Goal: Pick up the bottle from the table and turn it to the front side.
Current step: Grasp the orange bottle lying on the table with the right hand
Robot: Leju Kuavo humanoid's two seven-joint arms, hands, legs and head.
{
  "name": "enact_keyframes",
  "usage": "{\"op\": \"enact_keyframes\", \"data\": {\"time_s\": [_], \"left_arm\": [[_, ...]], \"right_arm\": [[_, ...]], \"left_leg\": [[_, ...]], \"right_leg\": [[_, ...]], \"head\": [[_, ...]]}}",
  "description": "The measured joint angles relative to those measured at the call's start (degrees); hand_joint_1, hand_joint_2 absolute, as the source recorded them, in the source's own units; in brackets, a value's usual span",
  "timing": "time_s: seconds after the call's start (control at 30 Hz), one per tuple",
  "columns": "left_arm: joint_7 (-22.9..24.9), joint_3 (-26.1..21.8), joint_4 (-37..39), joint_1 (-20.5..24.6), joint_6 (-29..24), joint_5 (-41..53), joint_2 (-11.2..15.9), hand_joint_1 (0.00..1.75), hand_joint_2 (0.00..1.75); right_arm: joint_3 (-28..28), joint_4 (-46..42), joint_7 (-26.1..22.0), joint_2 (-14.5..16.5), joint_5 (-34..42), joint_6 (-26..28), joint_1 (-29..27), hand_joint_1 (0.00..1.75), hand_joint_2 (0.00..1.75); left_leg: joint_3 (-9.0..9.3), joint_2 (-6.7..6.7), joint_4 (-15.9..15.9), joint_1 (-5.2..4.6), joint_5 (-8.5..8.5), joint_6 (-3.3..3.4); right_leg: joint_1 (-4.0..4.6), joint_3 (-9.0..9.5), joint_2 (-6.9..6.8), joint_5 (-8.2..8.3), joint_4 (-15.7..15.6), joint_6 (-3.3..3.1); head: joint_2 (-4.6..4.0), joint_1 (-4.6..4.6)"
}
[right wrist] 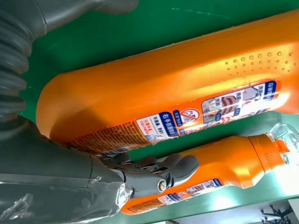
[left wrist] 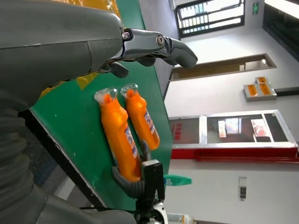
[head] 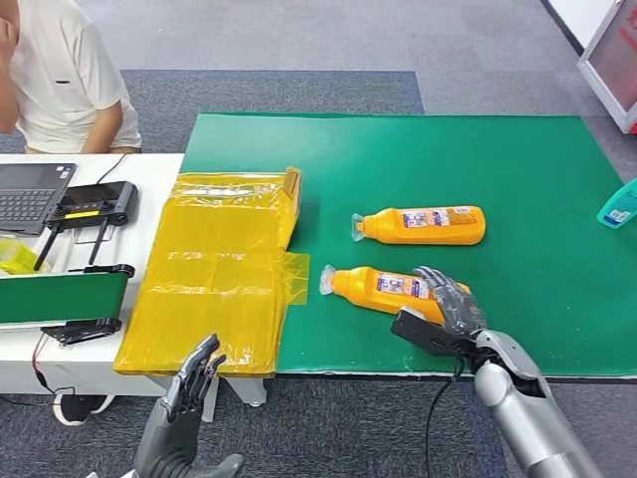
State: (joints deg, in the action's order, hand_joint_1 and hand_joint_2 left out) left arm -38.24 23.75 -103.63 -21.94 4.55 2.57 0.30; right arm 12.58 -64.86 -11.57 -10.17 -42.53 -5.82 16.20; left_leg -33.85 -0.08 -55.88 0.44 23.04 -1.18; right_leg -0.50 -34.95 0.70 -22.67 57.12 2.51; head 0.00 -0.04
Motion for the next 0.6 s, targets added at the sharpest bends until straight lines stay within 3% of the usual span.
{"op": "enact_keyframes", "data": {"time_s": [0.6], "left_arm": [[-0.2,1.6,3.3,1.0,0.0,-1.7,1.3,0.00,1.75]], "right_arm": [[2.8,4.8,0.4,-0.5,0.8,-0.2,3.3,0.00,1.75]], "left_leg": [[0.51,0.00,0.0,0.00,0.01,0.01]], "right_leg": [[0.00,0.45,0.00,0.00,0.0,0.00]], "head": [[0.00,0.00]]}}
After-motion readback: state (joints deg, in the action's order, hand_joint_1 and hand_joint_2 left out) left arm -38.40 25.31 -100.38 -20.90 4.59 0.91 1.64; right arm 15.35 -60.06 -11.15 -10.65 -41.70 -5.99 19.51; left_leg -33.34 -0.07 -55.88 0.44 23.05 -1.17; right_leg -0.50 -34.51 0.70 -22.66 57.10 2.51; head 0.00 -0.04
